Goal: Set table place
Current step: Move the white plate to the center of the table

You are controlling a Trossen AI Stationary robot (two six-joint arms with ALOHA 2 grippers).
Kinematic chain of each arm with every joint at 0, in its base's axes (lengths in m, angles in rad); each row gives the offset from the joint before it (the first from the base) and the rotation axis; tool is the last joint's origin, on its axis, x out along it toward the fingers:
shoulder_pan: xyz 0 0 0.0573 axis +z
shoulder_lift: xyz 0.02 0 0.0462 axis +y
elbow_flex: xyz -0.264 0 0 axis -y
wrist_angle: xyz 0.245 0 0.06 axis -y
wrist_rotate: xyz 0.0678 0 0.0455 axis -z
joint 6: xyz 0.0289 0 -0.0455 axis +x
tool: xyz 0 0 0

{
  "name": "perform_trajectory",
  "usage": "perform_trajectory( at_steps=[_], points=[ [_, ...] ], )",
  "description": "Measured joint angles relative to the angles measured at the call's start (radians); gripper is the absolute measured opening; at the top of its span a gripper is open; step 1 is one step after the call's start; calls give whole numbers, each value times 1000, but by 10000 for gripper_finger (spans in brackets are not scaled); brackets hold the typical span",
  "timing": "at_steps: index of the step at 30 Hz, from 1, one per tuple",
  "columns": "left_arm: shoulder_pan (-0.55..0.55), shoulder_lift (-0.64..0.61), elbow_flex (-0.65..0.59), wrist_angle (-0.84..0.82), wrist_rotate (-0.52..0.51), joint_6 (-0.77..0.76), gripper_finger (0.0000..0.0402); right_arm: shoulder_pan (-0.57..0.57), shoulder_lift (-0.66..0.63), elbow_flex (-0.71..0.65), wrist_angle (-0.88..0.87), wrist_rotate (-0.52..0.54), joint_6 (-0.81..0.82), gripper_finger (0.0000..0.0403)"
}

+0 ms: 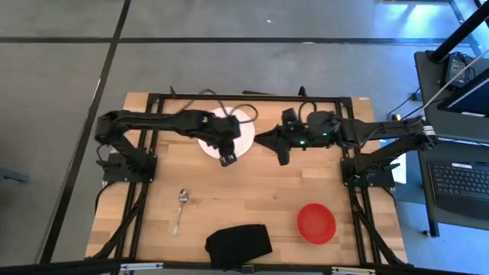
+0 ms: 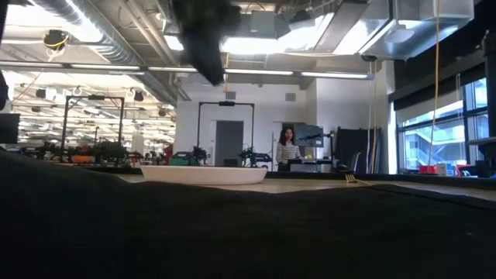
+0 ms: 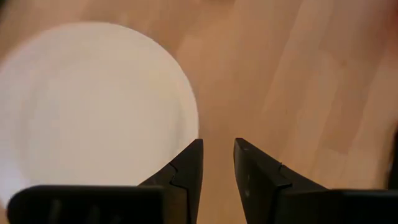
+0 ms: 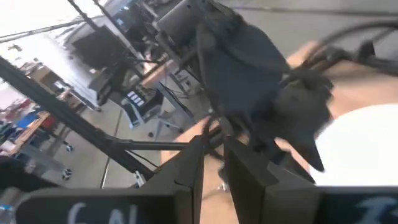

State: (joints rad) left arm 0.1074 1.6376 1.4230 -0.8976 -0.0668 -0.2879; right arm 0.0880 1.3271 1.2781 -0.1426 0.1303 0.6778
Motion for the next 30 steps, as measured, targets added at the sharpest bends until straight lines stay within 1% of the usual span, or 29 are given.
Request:
perform_trajectory(
  at_steps=[5, 12, 20, 25, 30],
  points=[
    [0, 143, 0, 71, 7, 7, 83, -7, 43, 0, 6, 0, 3, 67],
    [19, 305, -1, 96, 6, 2, 90, -7, 56, -1, 45, 0, 25, 67],
    [28, 355, -1, 125, 6, -16, 78, -7, 52, -1, 72, 1, -2, 67],
    [28, 372, 1, 192, -16, -16, 67, -7, 52, -1, 72, 1, -3, 67],
    [33, 408, 2, 213, -23, -17, 53, -7, 52, -1, 72, 0, -4, 67]
  ],
)
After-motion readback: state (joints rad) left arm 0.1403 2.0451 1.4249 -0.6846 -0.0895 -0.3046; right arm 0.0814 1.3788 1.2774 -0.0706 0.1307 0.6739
